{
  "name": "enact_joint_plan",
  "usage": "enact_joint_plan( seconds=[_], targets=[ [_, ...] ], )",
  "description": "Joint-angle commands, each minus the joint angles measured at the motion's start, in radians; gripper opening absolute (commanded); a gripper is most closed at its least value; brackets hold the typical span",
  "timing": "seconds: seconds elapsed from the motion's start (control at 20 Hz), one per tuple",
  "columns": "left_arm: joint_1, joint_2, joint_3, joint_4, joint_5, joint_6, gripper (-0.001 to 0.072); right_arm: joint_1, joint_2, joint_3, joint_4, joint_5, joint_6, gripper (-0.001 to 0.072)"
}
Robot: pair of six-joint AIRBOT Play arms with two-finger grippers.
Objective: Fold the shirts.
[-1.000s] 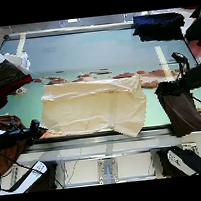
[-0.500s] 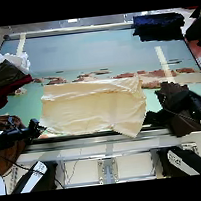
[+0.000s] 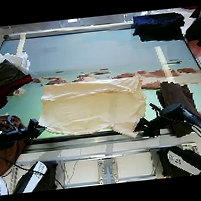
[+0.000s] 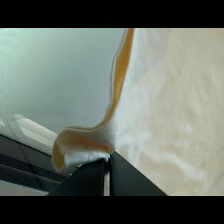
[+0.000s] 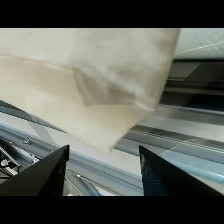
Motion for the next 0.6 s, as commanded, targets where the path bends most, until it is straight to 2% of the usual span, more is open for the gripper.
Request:
enact_joint_plan(
  seconds=[0.0,0.1,0.15,0.2,0.25,0.3,0.55],
  targets=[
    [-0.001,0.001,0.001,0.000,0.000,0.000,0.0016,0.084,-0.055,-0.009,0.043,0.048,0.000,0.0488],
    [-0.001,0.001,0.001,0.000,-0.005,0.001,0.0015,0.162,-0.068,-0.005,0.087,0.124,0.000,0.0401],
    [-0.001,0.001,0.001,0.000,-0.007,0.001,0.0016,0.184,-0.068,0.003,0.093,0.142,0.000,0.0301],
    [-0.001,0.001,0.001,0.001,-0.008,0.001,0.0016,0.198,-0.068,0.018,0.093,0.139,-0.002,0.0145],
    [-0.001,0.001,0.001,0.000,-0.009,0.001,0.0016,0.200,-0.067,0.038,0.092,0.125,-0.004,0.0040],
    [-0.001,0.002,0.002,0.000,-0.014,0.001,0.0015,0.200,-0.065,0.061,0.090,0.102,-0.005,0.0015],
    [0.000,0.054,0.083,0.001,-0.113,0.027,0.0015,0.200,0.038,0.241,0.063,-0.058,-0.001,0.0016]
  ],
)
